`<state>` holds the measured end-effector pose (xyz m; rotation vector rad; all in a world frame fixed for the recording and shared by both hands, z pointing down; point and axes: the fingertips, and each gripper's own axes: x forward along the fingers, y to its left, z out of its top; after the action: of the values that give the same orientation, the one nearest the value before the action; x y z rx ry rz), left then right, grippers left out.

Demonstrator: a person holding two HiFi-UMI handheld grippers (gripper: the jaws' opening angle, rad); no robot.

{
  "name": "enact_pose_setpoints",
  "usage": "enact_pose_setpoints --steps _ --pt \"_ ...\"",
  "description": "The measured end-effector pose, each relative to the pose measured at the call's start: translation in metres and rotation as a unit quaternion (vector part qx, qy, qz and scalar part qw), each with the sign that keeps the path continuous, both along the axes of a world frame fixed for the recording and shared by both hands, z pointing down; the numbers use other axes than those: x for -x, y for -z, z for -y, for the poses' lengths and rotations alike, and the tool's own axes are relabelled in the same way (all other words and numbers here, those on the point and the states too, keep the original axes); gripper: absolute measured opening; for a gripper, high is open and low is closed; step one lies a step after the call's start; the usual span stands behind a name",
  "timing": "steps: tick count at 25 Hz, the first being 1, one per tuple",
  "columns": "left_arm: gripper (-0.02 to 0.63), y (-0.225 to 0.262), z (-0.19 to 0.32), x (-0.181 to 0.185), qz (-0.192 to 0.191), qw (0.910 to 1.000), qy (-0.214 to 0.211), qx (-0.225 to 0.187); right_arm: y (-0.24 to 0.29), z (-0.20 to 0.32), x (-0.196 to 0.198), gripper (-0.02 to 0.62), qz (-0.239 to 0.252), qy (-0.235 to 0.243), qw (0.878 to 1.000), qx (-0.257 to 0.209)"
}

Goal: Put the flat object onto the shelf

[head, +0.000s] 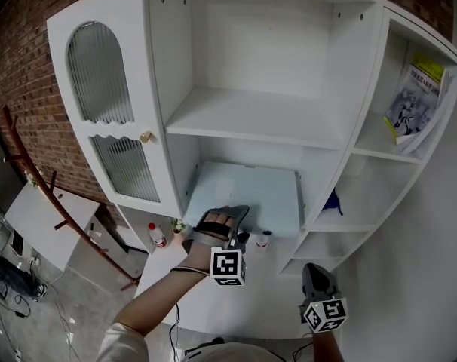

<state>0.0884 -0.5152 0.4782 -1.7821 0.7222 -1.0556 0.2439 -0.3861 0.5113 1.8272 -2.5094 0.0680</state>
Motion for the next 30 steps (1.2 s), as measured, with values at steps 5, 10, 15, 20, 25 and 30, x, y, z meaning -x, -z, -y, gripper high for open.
enact_pose_setpoints --steps 5,10,15,20,25,30 --pt "0.272 -0.013 0.011 0.005 0.015 0.9997 0.013 -0.016 -0.002 0.0 -0.003 0.034 0.003 -0.008 1.0 0.003" --pt "0.232 -0.015 0.023 0.006 0.002 0.9995 0.021 -0.022 -0.006 0.001 -0.007 0.034 0.006 -0.014 1.0 0.008" --pt "0.209 -0.02 0.03 0.003 -0.008 0.9992 0.029 -0.026 -0.007 0.001 -0.005 0.034 0.005 -0.013 1.0 0.008" --pt "0.21 -0.02 0.034 -0.001 -0.015 0.9989 0.033 -0.029 -0.005 -0.003 -0.006 0.034 0.004 -0.016 1.0 0.007" --pt "0.21 -0.016 0.034 0.002 -0.014 0.9982 0.044 -0.039 -0.001 -0.009 -0.009 0.034 0.002 -0.016 1.0 0.004" --pt "0.21 -0.009 0.022 0.007 -0.046 0.997 0.049 -0.04 -0.001 -0.017 -0.009 0.034 0.002 -0.01 1.0 0.003"
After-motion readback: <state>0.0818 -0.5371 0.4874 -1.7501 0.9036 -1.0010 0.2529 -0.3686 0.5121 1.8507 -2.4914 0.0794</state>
